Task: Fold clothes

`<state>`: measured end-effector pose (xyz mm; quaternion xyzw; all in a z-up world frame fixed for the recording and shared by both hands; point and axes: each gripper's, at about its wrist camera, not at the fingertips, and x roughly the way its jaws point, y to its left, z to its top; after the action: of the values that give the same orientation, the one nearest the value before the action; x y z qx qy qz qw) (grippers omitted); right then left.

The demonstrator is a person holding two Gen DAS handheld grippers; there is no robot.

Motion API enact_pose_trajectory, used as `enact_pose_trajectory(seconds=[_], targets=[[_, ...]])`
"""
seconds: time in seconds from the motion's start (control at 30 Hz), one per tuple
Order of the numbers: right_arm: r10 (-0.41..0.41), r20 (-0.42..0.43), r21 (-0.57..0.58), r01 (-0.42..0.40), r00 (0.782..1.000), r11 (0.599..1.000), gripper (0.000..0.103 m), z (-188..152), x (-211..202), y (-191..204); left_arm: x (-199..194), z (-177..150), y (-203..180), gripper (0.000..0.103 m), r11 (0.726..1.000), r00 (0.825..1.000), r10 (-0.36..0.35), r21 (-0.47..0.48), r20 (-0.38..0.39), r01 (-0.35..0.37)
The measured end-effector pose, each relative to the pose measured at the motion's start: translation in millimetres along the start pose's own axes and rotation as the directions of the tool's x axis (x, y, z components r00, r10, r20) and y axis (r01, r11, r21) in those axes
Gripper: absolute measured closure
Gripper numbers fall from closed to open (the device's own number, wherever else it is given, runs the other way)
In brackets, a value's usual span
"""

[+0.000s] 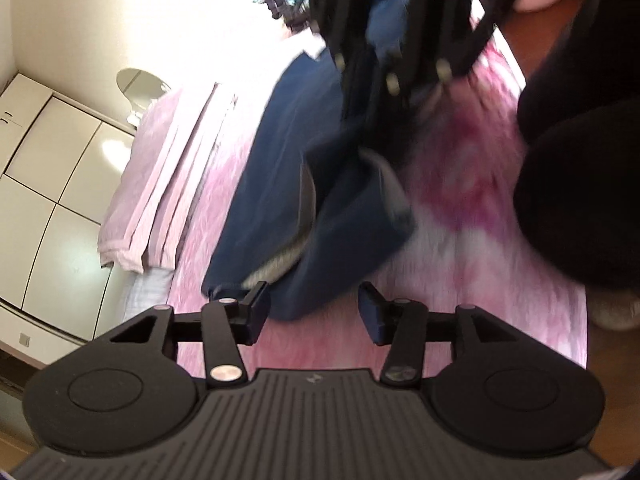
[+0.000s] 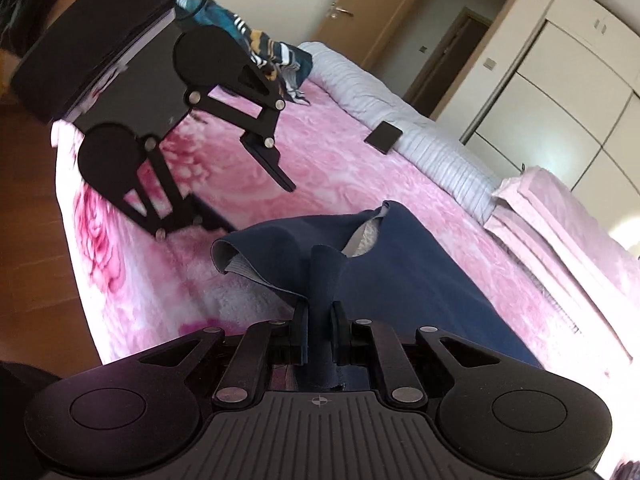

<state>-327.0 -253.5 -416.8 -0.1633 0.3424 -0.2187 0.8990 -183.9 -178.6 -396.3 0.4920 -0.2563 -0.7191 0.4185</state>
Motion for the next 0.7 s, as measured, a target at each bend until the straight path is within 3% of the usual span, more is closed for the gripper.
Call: enact_pose_trajectory(seconds=[0.03, 0.07, 0.1, 0.23, 0.3, 0.37, 0.5, 0.7], targets=[[0.002, 0.0, 0.002, -0.002, 1.0, 1.0, 0.094, -0.3, -0.2, 0.5, 0.3, 2.6, 0.7, 0.07, 1.0, 1.0, -0.005, -0.011, 0.015, 0.005], [0.002, 0.0, -0.003, -0.002, 1.0, 1.0, 0.094, -1.2, -0.7, 1.1, 1.3, 5.0, 3.1, 0.091, 0.999, 1.0, -0.014, -0.028, 0.021, 0.015], [0.004, 0.003, -0.01, -0.004, 1.0, 1.0, 0.094, -2.4, -1.6, 2.8, 2.1, 7.1, 6.5, 0.096, 0.999, 1.0, -0.019, -0.047, 0.02, 0.02], [0.012, 0.017, -0.053, -0.011, 1.0, 0.999, 0.094, -8.7, -6.5, 13.3, 2.1, 10.1, 19.8, 0.097, 0.995, 0.999, -0.017, -0.096, 0.033, 0.02], [0.007, 0.014, -0.077, -0.005, 1.0, 0.997, 0.086, -13.5, -7.5, 20.6, 1.4, 11.7, 23.8, 0.097, 0.995, 0.999, -0.016, -0.099, 0.037, 0.02], [-0.002, 0.008, -0.099, 0.002, 1.0, 0.995, 0.039, -17.7, -6.5, 28.9, 0.5, 13.9, 26.1, 0.097, 0.995, 0.999, -0.014, -0.094, 0.04, 0.018], [-0.02, 0.008, -0.104, 0.02, 1.0, 0.994, 0.036, -15.3, 2.8, 36.8, -0.6, 17.1, 26.9, 0.097, 0.996, 0.999, -0.012, -0.092, 0.046, 0.016], [-0.124, -0.026, -0.15, 0.119, 0.992, 0.982, 0.037, -3.0, 34.2, 39.8, -3.7, 16.5, 26.6, 0.097, 0.994, 0.999, -0.013, -0.106, 0.052, 0.019]])
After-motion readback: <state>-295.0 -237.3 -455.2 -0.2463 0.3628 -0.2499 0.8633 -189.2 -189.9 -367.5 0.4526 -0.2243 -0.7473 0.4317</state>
